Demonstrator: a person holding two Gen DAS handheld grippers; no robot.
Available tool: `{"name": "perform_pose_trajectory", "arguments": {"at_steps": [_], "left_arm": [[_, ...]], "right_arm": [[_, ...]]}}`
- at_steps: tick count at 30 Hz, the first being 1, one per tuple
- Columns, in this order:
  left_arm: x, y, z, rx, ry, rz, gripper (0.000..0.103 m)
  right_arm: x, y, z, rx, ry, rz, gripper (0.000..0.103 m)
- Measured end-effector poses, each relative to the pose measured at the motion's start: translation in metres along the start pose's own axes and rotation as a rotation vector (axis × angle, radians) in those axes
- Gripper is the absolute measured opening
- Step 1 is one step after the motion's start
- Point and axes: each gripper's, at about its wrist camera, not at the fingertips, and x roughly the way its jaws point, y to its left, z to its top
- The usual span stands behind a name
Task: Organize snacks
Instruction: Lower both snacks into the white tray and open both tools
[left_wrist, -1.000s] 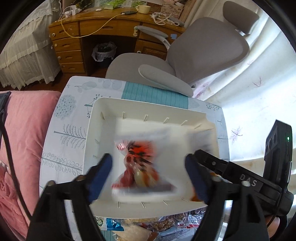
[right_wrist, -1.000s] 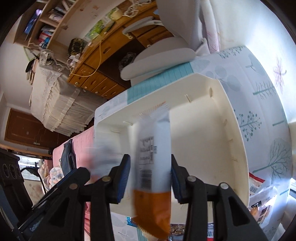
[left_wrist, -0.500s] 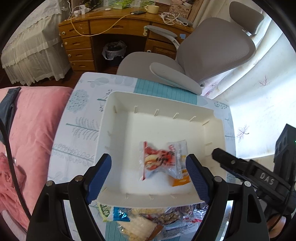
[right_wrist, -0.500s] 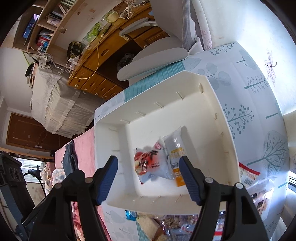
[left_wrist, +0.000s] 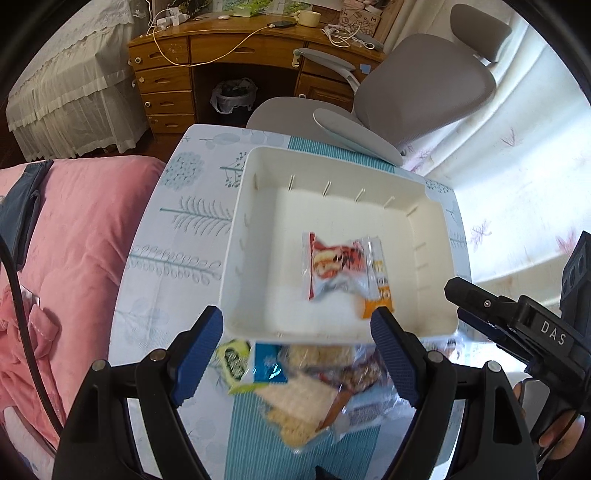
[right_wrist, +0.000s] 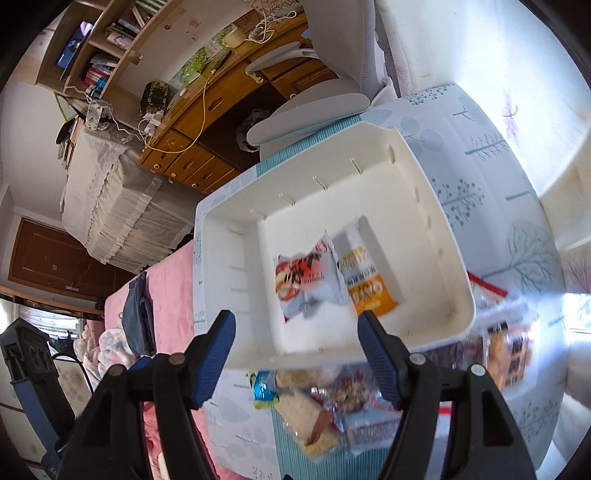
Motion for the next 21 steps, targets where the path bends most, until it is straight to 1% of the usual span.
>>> {"name": "perform_pose_trajectory", "arguments": {"at_steps": [11, 21], "left_arm": [[-0.040, 0.026, -0.052, 0.050, -0.005, -0.006, 0.081], [-0.051, 0.033, -0.091, 0.106, 0.036, -0.055, 0.081]], "right_arm": [[-0.036, 0.014, -0.078, 0.006, -0.077, -0.055, 0.069], [-0.058, 0.002, -0.143, 0.060, -0.135, -0.113, 0.069]]}}
